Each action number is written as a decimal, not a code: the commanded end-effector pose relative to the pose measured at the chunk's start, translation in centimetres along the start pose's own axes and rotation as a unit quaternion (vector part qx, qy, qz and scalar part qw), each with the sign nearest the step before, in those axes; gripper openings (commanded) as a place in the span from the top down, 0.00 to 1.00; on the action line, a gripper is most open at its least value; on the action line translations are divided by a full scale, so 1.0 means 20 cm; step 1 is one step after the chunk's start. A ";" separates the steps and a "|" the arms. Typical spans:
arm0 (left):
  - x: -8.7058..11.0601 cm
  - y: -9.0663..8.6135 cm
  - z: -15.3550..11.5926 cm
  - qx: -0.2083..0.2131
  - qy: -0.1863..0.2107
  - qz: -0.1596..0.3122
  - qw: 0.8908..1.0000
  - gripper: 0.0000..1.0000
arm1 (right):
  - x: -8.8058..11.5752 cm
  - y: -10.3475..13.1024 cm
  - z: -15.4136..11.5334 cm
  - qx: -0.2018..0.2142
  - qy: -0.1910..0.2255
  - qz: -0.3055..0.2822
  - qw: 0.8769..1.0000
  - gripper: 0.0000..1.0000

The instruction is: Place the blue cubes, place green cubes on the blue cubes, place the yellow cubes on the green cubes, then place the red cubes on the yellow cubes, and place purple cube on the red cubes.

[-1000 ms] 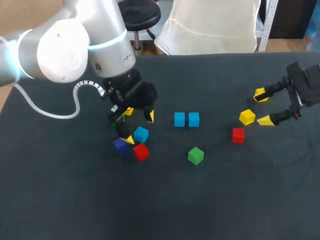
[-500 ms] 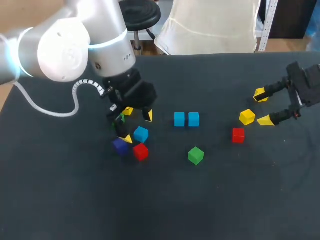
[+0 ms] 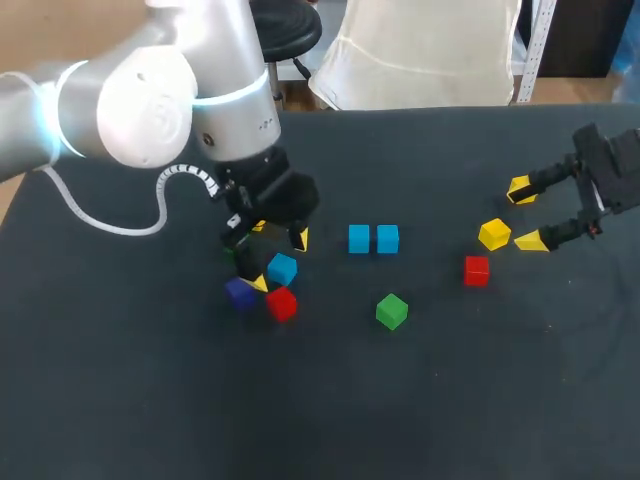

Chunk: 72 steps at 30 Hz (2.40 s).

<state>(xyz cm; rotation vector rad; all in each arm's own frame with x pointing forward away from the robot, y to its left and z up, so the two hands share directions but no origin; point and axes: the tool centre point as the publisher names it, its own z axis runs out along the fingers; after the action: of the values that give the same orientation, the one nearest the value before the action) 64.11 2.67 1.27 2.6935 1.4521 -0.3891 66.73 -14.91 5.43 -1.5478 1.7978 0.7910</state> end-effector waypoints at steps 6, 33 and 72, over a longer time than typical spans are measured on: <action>0.04 0.04 0.02 0.001 0.004 0.000 1.000 0.00 | 0.00 0.00 0.00 -0.001 -0.001 -0.001 1.000 0.00; 0.02 0.02 0.03 -0.023 0.014 -0.008 1.000 1.00 | 0.00 0.00 0.00 -0.001 -0.001 -0.001 1.000 0.00; -0.09 0.39 0.03 -0.069 -0.020 -0.195 0.978 1.00 | 0.00 0.00 0.00 -0.001 -0.001 -0.001 1.000 0.00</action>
<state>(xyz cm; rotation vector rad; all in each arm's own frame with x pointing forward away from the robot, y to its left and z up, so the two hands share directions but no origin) 68.69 -2.75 0.83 2.2598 1.9111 -0.3346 66.74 -14.91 5.42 -1.5478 1.7977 0.7913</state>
